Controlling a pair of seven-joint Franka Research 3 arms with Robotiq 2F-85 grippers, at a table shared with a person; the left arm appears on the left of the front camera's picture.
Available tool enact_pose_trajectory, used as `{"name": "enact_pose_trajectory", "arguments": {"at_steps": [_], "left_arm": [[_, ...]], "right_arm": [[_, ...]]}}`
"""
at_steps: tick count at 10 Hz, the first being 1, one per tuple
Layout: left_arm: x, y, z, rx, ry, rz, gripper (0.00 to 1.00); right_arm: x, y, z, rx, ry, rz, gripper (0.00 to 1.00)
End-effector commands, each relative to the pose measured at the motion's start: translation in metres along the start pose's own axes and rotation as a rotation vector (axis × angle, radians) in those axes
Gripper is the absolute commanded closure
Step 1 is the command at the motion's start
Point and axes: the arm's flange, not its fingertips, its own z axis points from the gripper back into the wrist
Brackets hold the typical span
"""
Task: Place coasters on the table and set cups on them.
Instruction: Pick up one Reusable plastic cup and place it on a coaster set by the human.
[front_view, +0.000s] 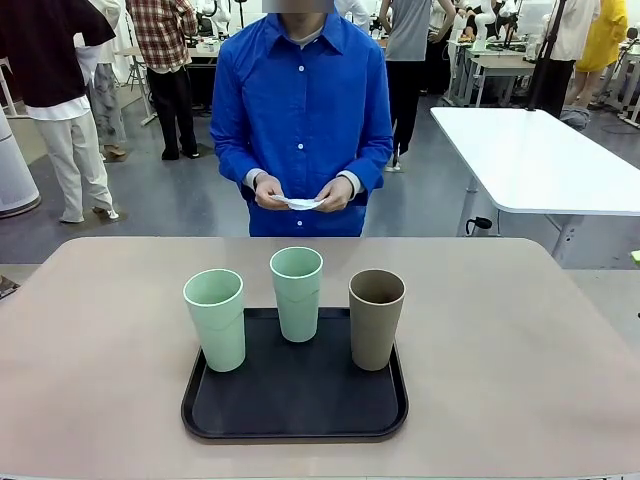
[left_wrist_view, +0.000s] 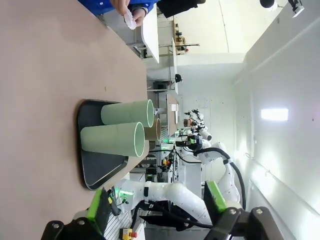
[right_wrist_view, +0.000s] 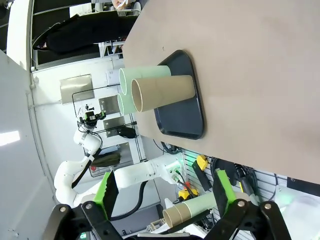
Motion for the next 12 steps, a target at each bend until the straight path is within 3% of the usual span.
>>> {"name": "enact_pose_trajectory", "arguments": {"at_steps": [1, 12], "left_arm": [[-0.0004, 0.0005, 0.0027, -0.019, -0.008, -0.014, 0.0], [-0.0004, 0.0005, 0.0027, -0.019, -0.008, -0.014, 0.0]], "right_arm": [[0.0009, -0.0008, -0.0005, 0.016, 0.005, -0.004, 0.0], [0.0009, -0.0008, -0.0005, 0.016, 0.005, -0.004, 0.0]]}}
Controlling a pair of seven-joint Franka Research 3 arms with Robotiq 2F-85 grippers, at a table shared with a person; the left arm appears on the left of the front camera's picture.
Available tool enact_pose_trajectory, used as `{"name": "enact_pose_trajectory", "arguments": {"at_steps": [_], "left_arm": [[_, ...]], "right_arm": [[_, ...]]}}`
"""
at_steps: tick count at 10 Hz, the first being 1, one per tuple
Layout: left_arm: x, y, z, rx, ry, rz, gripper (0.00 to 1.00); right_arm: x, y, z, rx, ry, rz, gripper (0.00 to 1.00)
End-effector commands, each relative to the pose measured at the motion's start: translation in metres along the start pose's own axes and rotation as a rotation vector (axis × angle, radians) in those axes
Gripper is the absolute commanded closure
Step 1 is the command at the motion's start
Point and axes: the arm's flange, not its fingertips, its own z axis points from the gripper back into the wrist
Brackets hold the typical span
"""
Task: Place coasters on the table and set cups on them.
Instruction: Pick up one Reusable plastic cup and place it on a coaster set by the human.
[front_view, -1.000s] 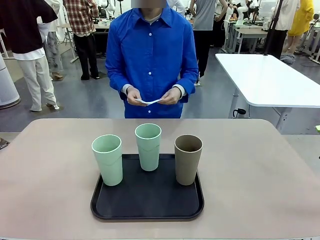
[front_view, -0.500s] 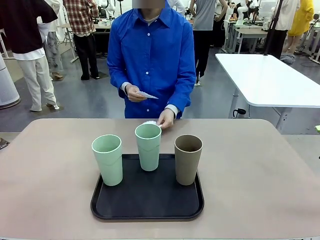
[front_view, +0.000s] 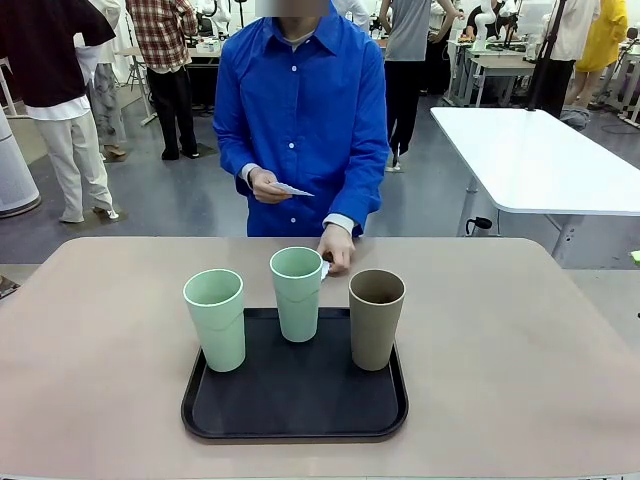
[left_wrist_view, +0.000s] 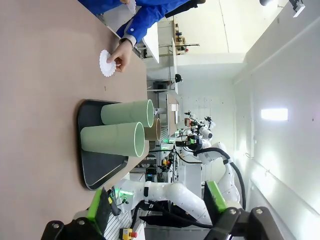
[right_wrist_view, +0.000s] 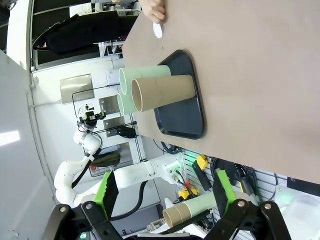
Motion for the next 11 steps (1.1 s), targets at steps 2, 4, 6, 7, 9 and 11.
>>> {"name": "enact_pose_trajectory", "arguments": {"at_steps": [2, 4, 6, 7, 9, 11], "left_arm": [[-0.0004, 0.0005, 0.0027, -0.019, -0.008, -0.014, 0.0], [-0.0004, 0.0005, 0.0027, -0.019, -0.008, -0.014, 0.0], [-0.0004, 0.0005, 0.0027, -0.019, -0.008, -0.014, 0.0], [-0.0004, 0.0005, 0.0027, -0.019, -0.008, -0.014, 0.0], [-0.0004, 0.0005, 0.0027, -0.019, -0.008, -0.014, 0.0], [-0.0004, 0.0005, 0.0027, -0.019, -0.008, -0.014, 0.0]], "right_arm": [[0.0009, -0.001, -0.0003, 0.016, 0.004, -0.004, 0.0], [0.0009, -0.001, -0.0003, 0.016, 0.004, -0.004, 0.0], [0.0009, -0.001, -0.0003, 0.016, 0.004, -0.004, 0.0], [0.0009, -0.001, -0.0003, 0.016, 0.004, -0.004, 0.0], [0.0009, -0.001, -0.0003, 0.016, 0.004, -0.004, 0.0], [0.0009, -0.001, -0.0003, 0.016, 0.004, -0.004, 0.0]]}}
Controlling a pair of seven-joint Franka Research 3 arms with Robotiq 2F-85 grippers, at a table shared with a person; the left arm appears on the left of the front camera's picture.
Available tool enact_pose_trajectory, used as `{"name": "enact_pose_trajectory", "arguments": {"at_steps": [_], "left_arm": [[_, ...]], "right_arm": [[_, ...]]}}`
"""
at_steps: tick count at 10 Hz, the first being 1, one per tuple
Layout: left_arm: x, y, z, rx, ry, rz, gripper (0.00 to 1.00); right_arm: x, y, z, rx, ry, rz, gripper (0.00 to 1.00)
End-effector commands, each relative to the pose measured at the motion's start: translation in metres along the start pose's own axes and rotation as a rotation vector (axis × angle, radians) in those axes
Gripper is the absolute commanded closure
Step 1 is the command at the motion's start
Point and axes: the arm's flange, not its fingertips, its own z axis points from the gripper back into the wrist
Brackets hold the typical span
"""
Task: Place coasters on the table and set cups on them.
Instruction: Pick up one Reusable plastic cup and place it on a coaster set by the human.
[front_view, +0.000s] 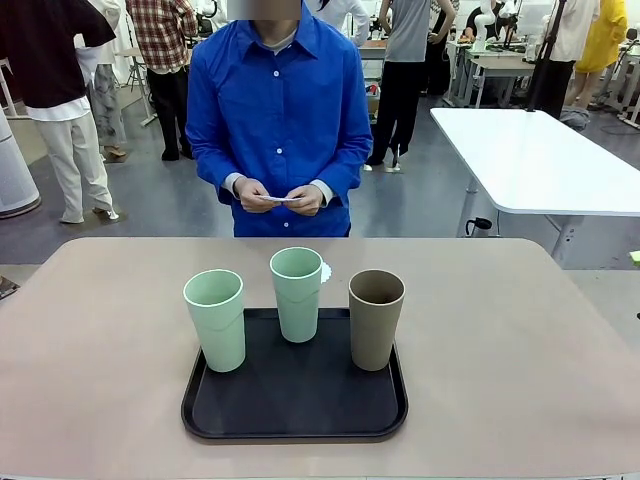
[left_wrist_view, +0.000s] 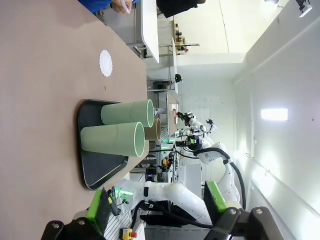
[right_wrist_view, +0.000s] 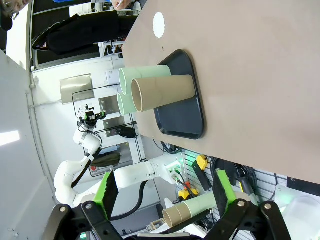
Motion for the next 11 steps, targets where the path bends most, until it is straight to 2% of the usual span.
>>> {"name": "enact_pose_trajectory", "arguments": {"at_steps": [1, 11], "left_arm": [[-0.0004, 0.0005, 0.0027, -0.019, -0.008, -0.014, 0.0], [-0.0004, 0.0005, 0.0027, -0.019, -0.008, -0.014, 0.0]], "right_arm": [[0.0009, -0.001, -0.0002, 0.016, 0.004, -0.004, 0.0], [0.0009, -0.001, -0.0002, 0.016, 0.004, -0.004, 0.0]]}}
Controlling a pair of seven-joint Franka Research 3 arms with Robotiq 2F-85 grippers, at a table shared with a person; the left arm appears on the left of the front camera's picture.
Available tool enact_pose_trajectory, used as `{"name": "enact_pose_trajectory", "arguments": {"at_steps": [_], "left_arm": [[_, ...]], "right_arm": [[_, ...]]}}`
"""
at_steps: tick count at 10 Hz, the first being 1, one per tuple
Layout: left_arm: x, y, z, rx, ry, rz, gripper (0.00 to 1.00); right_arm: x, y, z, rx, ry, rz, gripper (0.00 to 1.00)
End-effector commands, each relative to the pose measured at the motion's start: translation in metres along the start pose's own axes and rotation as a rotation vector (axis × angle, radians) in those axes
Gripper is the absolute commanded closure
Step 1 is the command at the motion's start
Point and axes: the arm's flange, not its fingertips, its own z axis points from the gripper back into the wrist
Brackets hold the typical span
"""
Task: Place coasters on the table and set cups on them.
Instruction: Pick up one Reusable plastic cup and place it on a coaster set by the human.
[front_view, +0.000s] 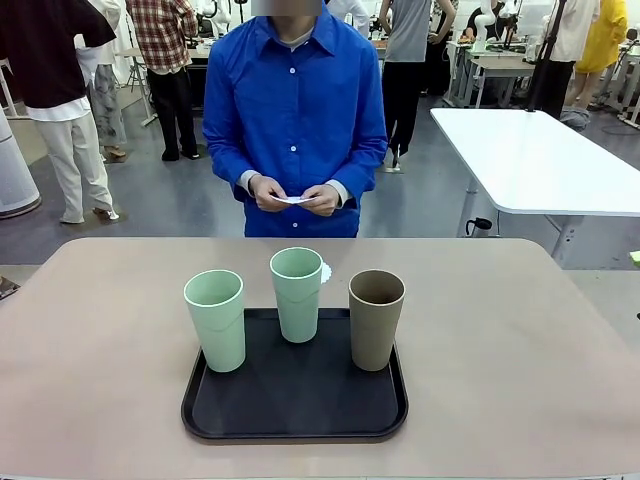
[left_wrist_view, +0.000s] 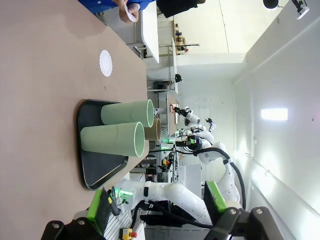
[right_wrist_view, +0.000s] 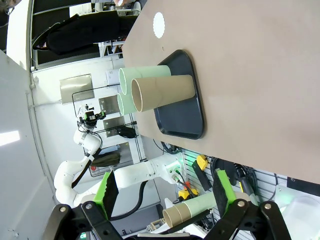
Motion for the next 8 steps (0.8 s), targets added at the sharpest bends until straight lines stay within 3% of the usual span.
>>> {"name": "enact_pose_trajectory", "arguments": {"at_steps": [1, 2, 3, 4, 6, 7, 8], "left_arm": [[0.0, 0.0, 0.003, -0.019, -0.008, -0.014, 0.0], [0.0, 0.0, 0.003, -0.019, -0.008, -0.014, 0.0], [0.0, 0.0, 0.003, -0.019, -0.008, -0.014, 0.0], [0.0, 0.0, 0.003, -0.019, -0.008, -0.014, 0.0], [0.0, 0.0, 0.003, -0.019, -0.008, -0.014, 0.0], [0.0, 0.0, 0.003, -0.019, -0.008, -0.014, 0.0], [0.0, 0.0, 0.003, -0.019, -0.008, -0.014, 0.0]], "right_arm": [[0.001, -0.001, 0.0, 0.016, 0.004, -0.004, 0.0], [0.0, 0.0, 0.0, 0.0, 0.0, 0.0, 0.0], [0.021, 0.028, -0.008, 0.027, 0.05, 0.131, 0.0], [0.043, 0.053, -0.027, -0.075, 0.166, 0.355, 0.0], [0.074, 0.091, -0.071, -0.249, 0.215, 0.666, 0.0], [0.075, 0.104, -0.087, -0.285, 0.281, 0.889, 0.0], [0.072, 0.118, -0.103, -0.349, 0.311, 1.002, 0.0]]}}
